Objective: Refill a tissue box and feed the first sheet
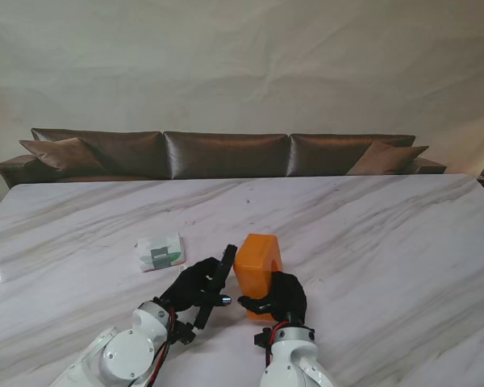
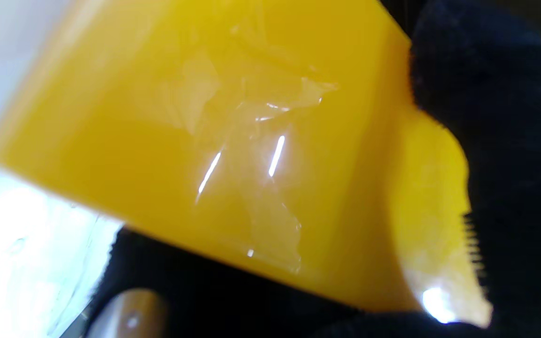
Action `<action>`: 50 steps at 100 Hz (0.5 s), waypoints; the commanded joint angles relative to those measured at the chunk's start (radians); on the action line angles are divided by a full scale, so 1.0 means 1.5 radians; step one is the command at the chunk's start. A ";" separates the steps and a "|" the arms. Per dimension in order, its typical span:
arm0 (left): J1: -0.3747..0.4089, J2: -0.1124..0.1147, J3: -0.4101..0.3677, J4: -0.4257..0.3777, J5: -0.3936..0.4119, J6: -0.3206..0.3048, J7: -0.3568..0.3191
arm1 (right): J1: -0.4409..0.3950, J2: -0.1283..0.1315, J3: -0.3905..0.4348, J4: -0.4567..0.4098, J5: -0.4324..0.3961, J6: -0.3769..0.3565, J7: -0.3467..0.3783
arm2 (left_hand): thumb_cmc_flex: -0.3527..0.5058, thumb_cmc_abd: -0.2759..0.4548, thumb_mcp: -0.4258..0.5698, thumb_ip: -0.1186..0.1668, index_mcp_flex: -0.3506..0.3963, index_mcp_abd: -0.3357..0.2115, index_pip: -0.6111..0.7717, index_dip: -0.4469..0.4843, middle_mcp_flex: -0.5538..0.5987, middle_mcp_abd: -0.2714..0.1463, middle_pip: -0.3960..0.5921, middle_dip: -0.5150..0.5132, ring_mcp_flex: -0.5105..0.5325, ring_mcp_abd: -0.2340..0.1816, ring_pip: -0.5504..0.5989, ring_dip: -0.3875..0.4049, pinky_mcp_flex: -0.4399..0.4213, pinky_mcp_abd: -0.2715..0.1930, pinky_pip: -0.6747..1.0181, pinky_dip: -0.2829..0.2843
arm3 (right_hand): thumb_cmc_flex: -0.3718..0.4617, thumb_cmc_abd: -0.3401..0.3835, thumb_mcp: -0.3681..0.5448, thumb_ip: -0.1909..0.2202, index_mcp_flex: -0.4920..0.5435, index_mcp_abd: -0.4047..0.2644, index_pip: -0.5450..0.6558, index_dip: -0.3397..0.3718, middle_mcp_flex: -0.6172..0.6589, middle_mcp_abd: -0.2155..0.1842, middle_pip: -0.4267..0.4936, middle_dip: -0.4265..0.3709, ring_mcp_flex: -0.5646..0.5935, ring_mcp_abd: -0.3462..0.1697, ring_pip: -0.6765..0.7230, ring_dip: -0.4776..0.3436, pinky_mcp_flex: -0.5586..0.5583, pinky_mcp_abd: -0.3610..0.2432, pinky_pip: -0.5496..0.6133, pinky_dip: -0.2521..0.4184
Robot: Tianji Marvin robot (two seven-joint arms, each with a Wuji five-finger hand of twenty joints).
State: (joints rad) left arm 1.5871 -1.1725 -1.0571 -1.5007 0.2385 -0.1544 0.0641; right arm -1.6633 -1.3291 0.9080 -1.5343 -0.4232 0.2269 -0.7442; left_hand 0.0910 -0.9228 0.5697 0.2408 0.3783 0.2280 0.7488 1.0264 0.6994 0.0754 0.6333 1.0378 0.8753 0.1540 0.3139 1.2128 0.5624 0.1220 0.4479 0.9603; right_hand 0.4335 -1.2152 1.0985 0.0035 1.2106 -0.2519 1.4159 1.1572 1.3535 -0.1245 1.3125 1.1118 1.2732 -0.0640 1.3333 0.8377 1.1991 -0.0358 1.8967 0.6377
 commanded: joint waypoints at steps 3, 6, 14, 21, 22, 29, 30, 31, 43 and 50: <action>-0.015 0.015 -0.003 0.003 0.020 0.005 -0.022 | -0.007 0.002 0.006 -0.013 -0.008 0.007 0.002 | 0.549 0.138 0.352 0.019 0.063 -0.322 0.314 0.068 0.128 -0.258 0.422 0.041 0.143 -0.078 0.757 0.049 0.009 -0.042 0.814 0.011 | 0.124 0.060 0.201 0.085 0.030 0.015 0.009 0.003 0.059 0.061 0.077 0.005 0.028 0.022 0.256 0.027 0.017 -0.111 0.132 0.010; -0.021 0.019 -0.002 0.009 0.043 0.005 -0.025 | -0.009 0.003 0.009 -0.016 -0.011 0.010 0.000 | 0.549 0.137 0.353 0.018 0.063 -0.323 0.313 0.068 0.129 -0.258 0.421 0.041 0.143 -0.078 0.757 0.048 0.010 -0.042 0.814 0.011 | 0.124 0.060 0.201 0.084 0.030 0.014 0.009 0.004 0.059 0.061 0.076 0.005 0.027 0.022 0.255 0.027 0.017 -0.111 0.132 0.009; -0.035 0.026 0.003 0.020 0.095 0.006 -0.030 | -0.013 0.003 0.018 -0.025 -0.017 0.020 -0.007 | 0.547 0.137 0.354 0.017 0.064 -0.324 0.313 0.067 0.132 -0.260 0.420 0.041 0.144 -0.079 0.756 0.048 0.011 -0.044 0.814 0.011 | 0.124 0.061 0.201 0.083 0.030 0.013 0.008 0.004 0.059 0.060 0.076 0.006 0.027 0.022 0.255 0.027 0.016 -0.110 0.132 0.008; -0.050 0.033 0.012 0.033 0.148 0.007 -0.031 | -0.017 0.002 0.025 -0.032 -0.022 0.029 -0.015 | 0.545 0.135 0.357 0.015 0.063 -0.328 0.314 0.067 0.133 -0.261 0.419 0.041 0.145 -0.082 0.755 0.047 0.013 -0.046 0.813 0.010 | 0.123 0.060 0.200 0.082 0.030 0.013 0.008 0.005 0.059 0.060 0.075 0.006 0.028 0.022 0.254 0.027 0.016 -0.110 0.132 0.008; -0.052 0.034 0.013 0.034 0.155 0.008 -0.031 | -0.018 0.002 0.026 -0.033 -0.022 0.031 -0.016 | 0.544 0.134 0.358 0.014 0.064 -0.329 0.314 0.067 0.133 -0.262 0.419 0.042 0.145 -0.082 0.755 0.047 0.013 -0.048 0.812 0.009 | 0.123 0.060 0.201 0.082 0.030 0.013 0.008 0.005 0.059 0.060 0.075 0.006 0.028 0.022 0.254 0.027 0.016 -0.110 0.132 0.008; -0.067 0.038 0.024 0.047 0.188 0.009 -0.031 | -0.022 0.002 0.033 -0.040 -0.026 0.038 -0.022 | 0.542 0.134 0.361 0.010 0.063 -0.331 0.315 0.066 0.134 -0.264 0.417 0.043 0.145 -0.083 0.755 0.046 0.014 -0.049 0.812 0.008 | 0.123 0.061 0.201 0.082 0.030 0.013 0.008 0.005 0.059 0.060 0.075 0.006 0.028 0.022 0.254 0.027 0.016 -0.110 0.132 0.007; -0.069 0.038 0.026 0.050 0.192 0.009 -0.031 | -0.022 0.002 0.034 -0.041 -0.027 0.038 -0.023 | 0.542 0.134 0.361 0.010 0.063 -0.331 0.315 0.066 0.134 -0.264 0.417 0.043 0.145 -0.083 0.755 0.046 0.014 -0.049 0.812 0.008 | 0.123 0.061 0.201 0.082 0.030 0.013 0.008 0.005 0.059 0.060 0.075 0.006 0.028 0.022 0.254 0.027 0.016 -0.110 0.132 0.007; -0.072 0.039 0.028 0.053 0.195 0.008 -0.030 | -0.023 0.002 0.035 -0.042 -0.027 0.039 -0.024 | 0.542 0.134 0.361 0.009 0.063 -0.331 0.315 0.066 0.134 -0.264 0.417 0.043 0.145 -0.083 0.755 0.046 0.014 -0.049 0.812 0.008 | 0.123 0.061 0.200 0.081 0.030 0.013 0.008 0.005 0.059 0.060 0.075 0.006 0.028 0.022 0.254 0.027 0.016 -0.110 0.132 0.007; -0.096 0.040 0.050 0.082 0.227 0.003 -0.019 | -0.030 0.001 0.044 -0.050 -0.031 0.044 -0.033 | 0.541 0.134 0.360 0.002 0.062 -0.334 0.316 0.065 0.134 -0.266 0.416 0.044 0.145 -0.083 0.755 0.046 0.012 -0.049 0.812 0.008 | 0.123 0.062 0.200 0.081 0.030 0.013 0.008 0.006 0.059 0.060 0.075 0.007 0.028 0.022 0.254 0.027 0.016 -0.110 0.132 0.006; -0.105 0.041 0.061 0.094 0.239 -0.005 -0.015 | -0.033 0.001 0.049 -0.055 -0.032 0.047 -0.036 | 0.541 0.133 0.360 -0.005 0.060 -0.336 0.315 0.063 0.133 -0.266 0.415 0.044 0.140 -0.082 0.753 0.045 0.007 -0.049 0.810 0.008 | 0.122 0.062 0.200 0.080 0.030 0.013 0.007 0.006 0.059 0.060 0.074 0.007 0.028 0.022 0.254 0.027 0.016 -0.110 0.132 0.005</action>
State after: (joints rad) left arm 1.4342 -1.1119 -0.9688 -1.3685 0.5863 -0.1496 0.0525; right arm -1.7045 -1.3253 0.9749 -1.6032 -0.4679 0.2928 -0.8047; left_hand 0.0789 -0.9228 0.5697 0.2410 0.3860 0.2277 0.7523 1.0276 0.7086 0.0754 0.6439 1.0379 0.8968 0.1512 0.3142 1.2126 0.5681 0.1077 0.5078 0.9899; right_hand 0.4411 -1.2137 1.0985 0.0035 1.2106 -0.2513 1.4152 1.1572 1.3531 -0.1224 1.3114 1.1098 1.2709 -0.0615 1.3333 0.8364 1.1967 -0.0338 1.8971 0.6377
